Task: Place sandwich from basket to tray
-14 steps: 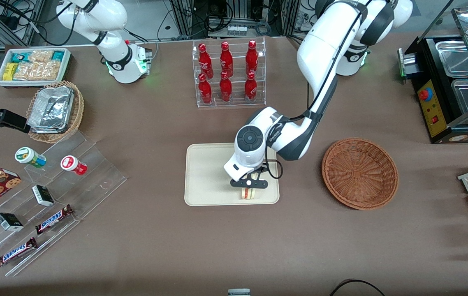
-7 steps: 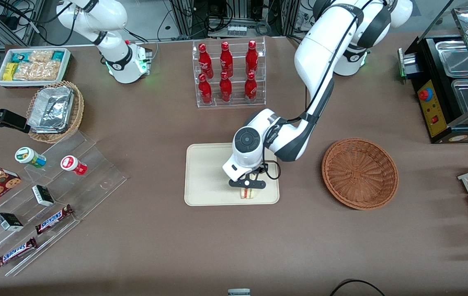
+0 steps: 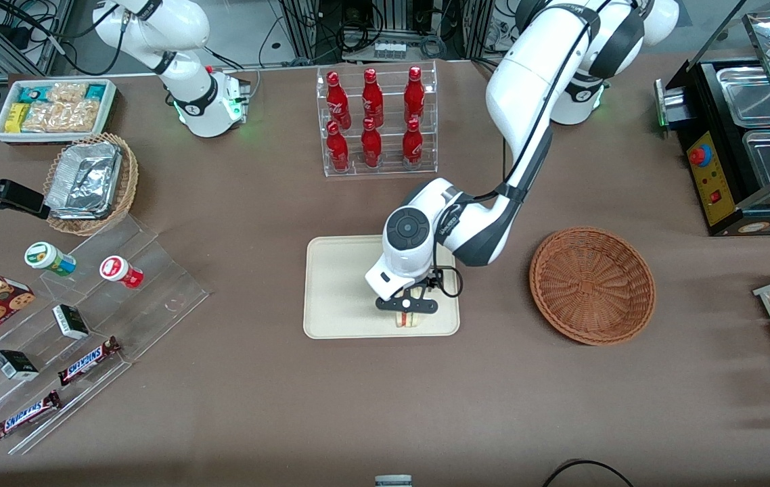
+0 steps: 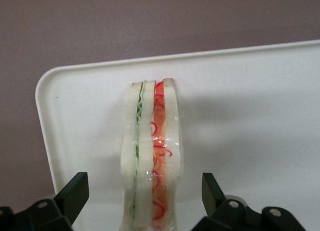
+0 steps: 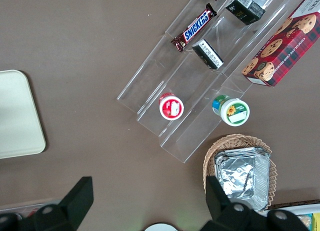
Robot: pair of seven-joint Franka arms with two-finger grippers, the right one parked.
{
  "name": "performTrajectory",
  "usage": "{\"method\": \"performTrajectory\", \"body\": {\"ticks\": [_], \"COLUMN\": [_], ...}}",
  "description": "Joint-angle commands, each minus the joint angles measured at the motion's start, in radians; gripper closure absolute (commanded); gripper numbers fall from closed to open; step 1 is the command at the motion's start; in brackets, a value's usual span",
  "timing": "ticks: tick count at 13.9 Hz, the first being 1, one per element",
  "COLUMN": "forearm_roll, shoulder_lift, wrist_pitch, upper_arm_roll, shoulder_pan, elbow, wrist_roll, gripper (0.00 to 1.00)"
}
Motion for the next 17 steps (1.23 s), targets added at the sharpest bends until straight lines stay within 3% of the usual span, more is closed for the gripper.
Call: {"method": "performTrajectory", "body": {"ticks": [1, 7, 10, 17], "forearm_roll": [-0.004, -0.043, -0.078, -0.078], "shoulder_lift": [-0.048, -0.140, -0.218, -0.327], "wrist_pitch": [-0.041, -0.125, -0.170, -0.300], "upper_arm_roll": [0.008, 0.005, 0.005, 0.007], "shoulder_pan": [0.020, 0.152, 0.236, 0.404], "elbow": [0.001, -0.020, -0.082, -0.126], "wrist_roll": [-0.005, 0.013, 0.114, 0.283], "gripper": [0.00, 0.00, 0.00, 0.00]}}
